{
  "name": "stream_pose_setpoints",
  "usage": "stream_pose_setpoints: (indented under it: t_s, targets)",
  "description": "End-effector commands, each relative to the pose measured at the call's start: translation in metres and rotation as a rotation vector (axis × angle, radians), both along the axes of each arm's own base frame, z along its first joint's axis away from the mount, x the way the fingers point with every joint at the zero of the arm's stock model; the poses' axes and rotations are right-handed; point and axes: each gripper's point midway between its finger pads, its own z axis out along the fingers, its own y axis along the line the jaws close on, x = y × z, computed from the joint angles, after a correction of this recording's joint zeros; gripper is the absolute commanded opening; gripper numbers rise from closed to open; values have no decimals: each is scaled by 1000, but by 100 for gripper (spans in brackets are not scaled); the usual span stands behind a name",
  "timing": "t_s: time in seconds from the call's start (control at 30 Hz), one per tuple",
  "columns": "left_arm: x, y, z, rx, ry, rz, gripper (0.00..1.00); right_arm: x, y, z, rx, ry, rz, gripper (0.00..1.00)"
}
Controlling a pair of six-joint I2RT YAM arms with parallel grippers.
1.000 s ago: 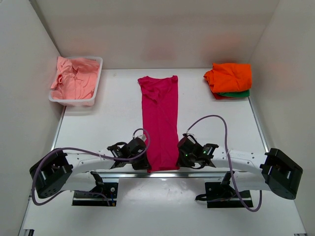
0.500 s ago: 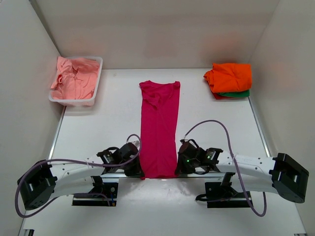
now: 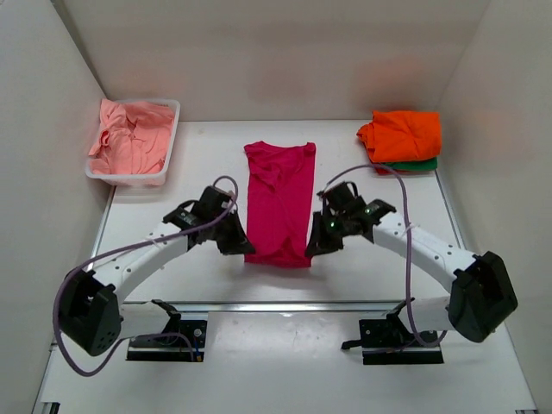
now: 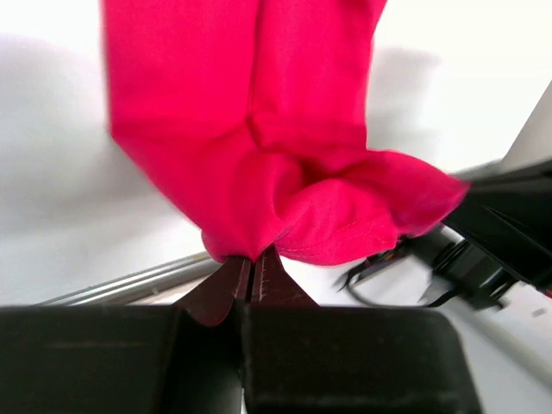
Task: Fold and stack the t-shirts
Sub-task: Fold the folded rectangular tshirt in 1/3 of the way
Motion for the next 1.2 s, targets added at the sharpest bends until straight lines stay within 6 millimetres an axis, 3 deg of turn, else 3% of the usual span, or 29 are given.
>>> stream_pose_setpoints:
  t_s: [0.0, 0.07, 0.17, 0.3, 0.67, 1.17]
  targets:
    - [22, 11, 21, -2, 16, 29, 6, 22, -2, 30, 31, -13, 83, 0]
    - [40, 9, 31, -2, -1, 43, 7, 41, -7, 30, 5, -4, 85, 0]
    - [52, 6, 25, 13, 31, 35, 9, 66, -9, 39, 21, -13, 67, 0]
    - [75, 6, 19, 12, 52, 46, 10, 90, -9, 34, 38, -11, 50, 0]
    - [134, 16, 9, 24, 57, 58, 14, 142, -1, 24, 11, -14, 41, 0]
    - [182, 9, -10, 49, 96, 17, 22, 194, -14, 5, -12, 10, -19, 0]
